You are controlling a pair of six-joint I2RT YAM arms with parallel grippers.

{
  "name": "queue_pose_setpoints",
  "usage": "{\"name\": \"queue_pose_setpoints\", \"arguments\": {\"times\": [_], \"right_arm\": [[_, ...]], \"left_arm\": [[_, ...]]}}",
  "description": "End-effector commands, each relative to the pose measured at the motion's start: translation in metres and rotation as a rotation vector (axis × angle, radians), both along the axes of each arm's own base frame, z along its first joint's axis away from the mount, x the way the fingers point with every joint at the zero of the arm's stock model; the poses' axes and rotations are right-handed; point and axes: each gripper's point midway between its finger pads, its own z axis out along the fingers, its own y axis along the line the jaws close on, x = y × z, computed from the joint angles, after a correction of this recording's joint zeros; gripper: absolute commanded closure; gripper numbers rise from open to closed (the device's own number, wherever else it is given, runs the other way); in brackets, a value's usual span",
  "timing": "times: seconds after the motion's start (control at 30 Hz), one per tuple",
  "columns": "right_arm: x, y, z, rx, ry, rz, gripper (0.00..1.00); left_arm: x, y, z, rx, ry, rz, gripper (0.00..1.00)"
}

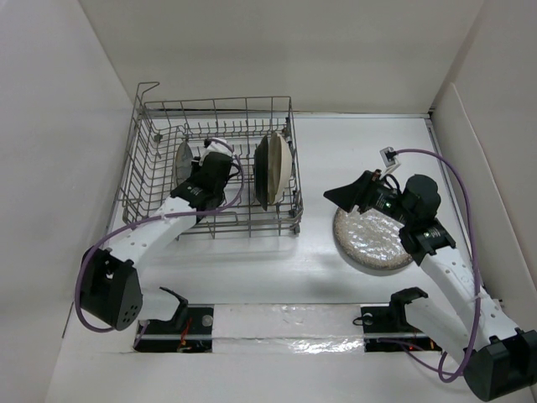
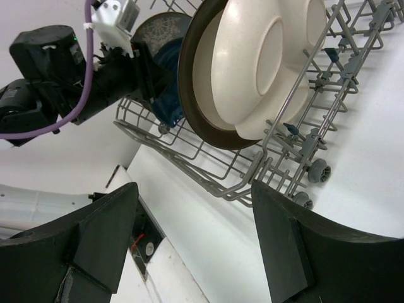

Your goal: Load the plates into the dish rack

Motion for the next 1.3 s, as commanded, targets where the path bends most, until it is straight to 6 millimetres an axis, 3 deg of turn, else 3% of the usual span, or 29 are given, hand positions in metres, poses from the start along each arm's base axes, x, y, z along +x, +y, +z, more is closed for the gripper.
{"name": "queue_pose_setpoints", "arguments": {"times": [0.0, 0.13, 0.23, 0.3, 0.37, 0.47, 0.6, 0.7, 0.73, 0.8, 0.83, 0.87, 0.93, 0.97, 1.0, 1.07, 1.2, 1.27], "right_arm": [[-0.001, 0.000, 0.015, 0.018, -0.076, 0.009, 0.22], [0.000, -0.001, 0.016, 0.020, -0.078, 0.004, 0.22], [0.000, -0.001, 0.015, 0.017, -0.077, 0.001, 0.22], [0.001, -0.002, 0.014, 0.016, -0.074, -0.006, 0.22], [0.003, -0.003, 0.013, 0.015, -0.067, -0.018, 0.22], [0.006, -0.004, 0.010, 0.011, -0.061, -0.034, 0.22], [0.010, -0.006, -0.001, 0.008, -0.028, -0.059, 0.22], [0.016, -0.012, -0.008, 0.002, -0.002, -0.117, 0.23], [0.018, -0.016, -0.010, 0.000, 0.006, -0.145, 0.28], [0.027, -0.032, -0.019, -0.012, 0.033, -0.258, 0.41], [0.032, -0.041, -0.023, -0.021, 0.046, -0.312, 0.68], [0.041, -0.057, -0.028, -0.034, 0.060, -0.409, 0.83], [0.046, -0.071, -0.048, -0.063, 0.116, -0.486, 0.99], [0.050, -0.087, -0.064, -0.089, 0.168, -0.561, 1.00], [0.054, -0.096, -0.076, -0.104, 0.208, -0.608, 1.00], [0.055, -0.128, -0.107, -0.122, 0.315, -0.785, 1.00], [0.047, -0.196, -0.147, -0.125, 0.437, -1.056, 1.00], [0.038, -0.218, -0.155, -0.142, 0.469, -1.157, 0.89]], "left_arm": [[0.010, -0.002, 0.015, -0.070, -0.098, 0.044, 1.00], [0.012, -0.005, 0.001, -0.059, -0.051, 0.052, 0.99], [0.013, -0.006, 0.001, -0.067, -0.047, 0.051, 0.83], [0.013, -0.007, 0.005, -0.075, -0.060, 0.050, 0.63], [0.013, -0.007, 0.013, -0.088, -0.080, 0.048, 0.48], [0.012, -0.006, 0.024, -0.103, -0.109, 0.044, 0.37], [0.013, -0.011, 0.044, -0.154, -0.154, 0.029, 0.29], [0.014, -0.020, 0.078, -0.235, -0.220, -0.009, 0.29], [0.013, -0.025, 0.091, -0.273, -0.246, -0.038, 0.29], [0.012, -0.035, 0.119, -0.331, -0.304, -0.075, 0.30], [0.008, -0.042, 0.133, -0.365, -0.327, -0.113, 0.32], [0.007, -0.045, 0.148, -0.393, -0.356, -0.131, 0.40], [-0.001, -0.061, 0.168, -0.459, -0.385, -0.213, 0.56], [-0.003, -0.067, 0.177, -0.490, -0.396, -0.246, 0.88], [-0.006, -0.074, 0.181, -0.525, -0.398, -0.281, 0.97], [-0.018, -0.091, 0.190, -0.591, -0.398, -0.393, 1.00], [-0.034, -0.112, 0.180, -0.642, -0.336, -0.522, 1.00], [-0.048, -0.125, 0.179, -0.692, -0.308, -0.605, 1.00]]}}
